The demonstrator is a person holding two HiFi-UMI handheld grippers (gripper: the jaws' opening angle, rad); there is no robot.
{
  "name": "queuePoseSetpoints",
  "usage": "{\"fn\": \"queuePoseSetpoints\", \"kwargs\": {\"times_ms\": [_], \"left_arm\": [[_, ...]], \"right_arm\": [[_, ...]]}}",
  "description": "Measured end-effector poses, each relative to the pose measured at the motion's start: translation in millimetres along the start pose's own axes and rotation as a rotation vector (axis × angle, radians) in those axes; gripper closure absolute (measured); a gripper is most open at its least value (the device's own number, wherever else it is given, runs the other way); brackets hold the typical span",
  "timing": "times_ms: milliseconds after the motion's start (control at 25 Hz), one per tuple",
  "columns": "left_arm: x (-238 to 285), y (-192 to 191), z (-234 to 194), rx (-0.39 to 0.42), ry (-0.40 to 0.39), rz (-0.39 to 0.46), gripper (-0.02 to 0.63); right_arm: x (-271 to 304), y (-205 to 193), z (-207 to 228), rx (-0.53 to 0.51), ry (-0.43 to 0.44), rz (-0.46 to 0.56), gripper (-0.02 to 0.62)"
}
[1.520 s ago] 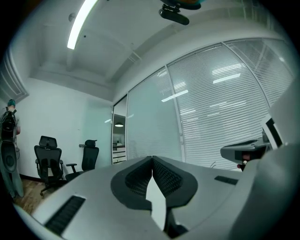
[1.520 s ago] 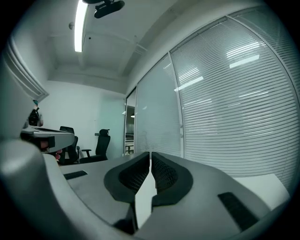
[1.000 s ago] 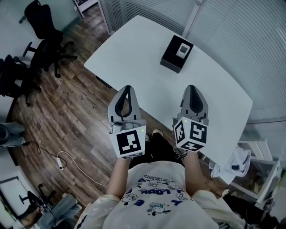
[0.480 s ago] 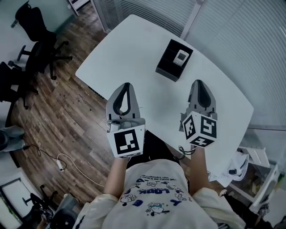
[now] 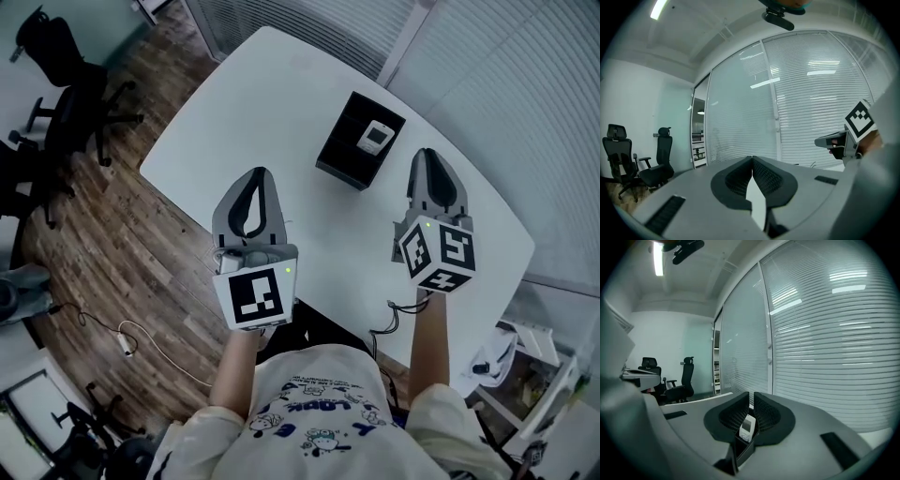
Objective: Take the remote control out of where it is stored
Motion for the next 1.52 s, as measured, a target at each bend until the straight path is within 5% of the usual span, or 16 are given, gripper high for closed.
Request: {"fn": "queuePoseSetpoints", "kwargs": {"times_ms": [480, 600, 1520], "left_arm": [[65.1, -13.4, 33.5, 0.001, -0.037, -0.059, 0.592], [79.0, -22.0, 34.5, 0.006, -0.042, -0.08, 0.592], [127.4, -56.9, 37.2, 0.005, -0.075, -0.18, 0.592]], "right_arm": [[72.6, -26.5, 38.1, -0.011, 0.107, -0.116, 0.554], [88.3, -37.7, 36.9, -0.014, 0.134, -0.154, 0.421], [153.3, -60.4, 21.6, -0.161, 0.262, -0.277, 0.374]]}}
Point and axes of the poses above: the fingertips, and each gripper's own axes: x forward along the fingers, z to its right, y out of its top, the point moved 9 cm from there along -x, backward along the fingers, and after that the axes turned 13 degrees about -z, right-handed, at the moved point
